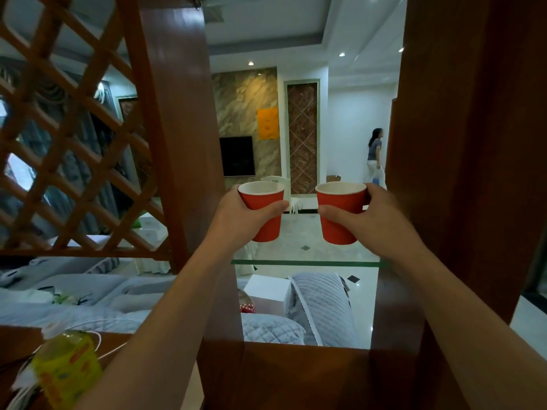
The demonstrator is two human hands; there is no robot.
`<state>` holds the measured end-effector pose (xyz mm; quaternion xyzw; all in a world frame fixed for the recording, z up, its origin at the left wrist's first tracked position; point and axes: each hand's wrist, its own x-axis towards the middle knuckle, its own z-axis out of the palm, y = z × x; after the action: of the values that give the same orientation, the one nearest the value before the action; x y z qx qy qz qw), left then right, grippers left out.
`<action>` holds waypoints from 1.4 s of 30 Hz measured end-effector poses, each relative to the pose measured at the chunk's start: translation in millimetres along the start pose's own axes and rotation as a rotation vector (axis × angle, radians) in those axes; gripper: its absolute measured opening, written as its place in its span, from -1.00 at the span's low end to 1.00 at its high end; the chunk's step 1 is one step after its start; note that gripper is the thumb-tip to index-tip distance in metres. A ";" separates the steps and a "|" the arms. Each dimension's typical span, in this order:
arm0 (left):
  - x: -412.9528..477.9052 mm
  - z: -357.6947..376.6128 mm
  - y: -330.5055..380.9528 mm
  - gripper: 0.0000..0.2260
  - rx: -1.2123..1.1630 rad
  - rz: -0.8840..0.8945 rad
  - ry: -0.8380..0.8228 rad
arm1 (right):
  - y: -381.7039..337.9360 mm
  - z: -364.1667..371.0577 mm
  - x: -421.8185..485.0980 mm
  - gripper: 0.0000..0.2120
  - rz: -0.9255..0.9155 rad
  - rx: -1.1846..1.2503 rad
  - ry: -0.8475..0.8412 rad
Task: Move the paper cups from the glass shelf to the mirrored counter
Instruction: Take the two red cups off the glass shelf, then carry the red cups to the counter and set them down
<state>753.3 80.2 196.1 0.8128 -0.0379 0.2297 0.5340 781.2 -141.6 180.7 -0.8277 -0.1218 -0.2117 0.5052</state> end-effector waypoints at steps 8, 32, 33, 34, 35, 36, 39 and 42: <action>-68.6 -48.5 16.2 -0.37 -0.025 0.081 0.146 | -44.2 18.1 -30.9 -0.14 -0.171 0.120 0.007; -493.6 -227.5 5.7 -0.47 0.404 -0.391 1.280 | -182.3 252.6 -310.5 -0.31 -0.513 0.679 -1.098; -518.5 -226.1 10.8 -0.48 0.428 -0.402 1.336 | -189.9 257.2 -331.5 -0.33 -0.530 0.699 -1.152; -543.1 -224.3 16.4 -0.47 0.456 -0.413 1.394 | -197.8 261.0 -353.3 -0.32 -0.546 0.717 -1.211; -567.5 -221.6 23.0 -0.44 0.488 -0.427 1.451 | -206.1 263.5 -375.8 -0.29 -0.560 0.736 -1.274; -591.0 -218.3 30.1 -0.40 0.522 -0.444 1.502 | -214.6 264.5 -397.7 -0.25 -0.570 0.756 -1.334; -658.3 -206.2 55.5 -0.37 0.601 -0.501 1.642 | -244.2 259.8 -465.0 -0.33 -0.613 0.805 -1.497; -722.1 -192.4 80.1 -0.41 0.644 -0.558 1.786 | -272.0 249.9 -533.1 -0.33 -0.679 0.867 -1.635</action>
<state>20.8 83.7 27.8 0.4273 0.6360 0.6237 0.1548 255.5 212.0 41.8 -0.3832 -0.7319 0.3548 0.4376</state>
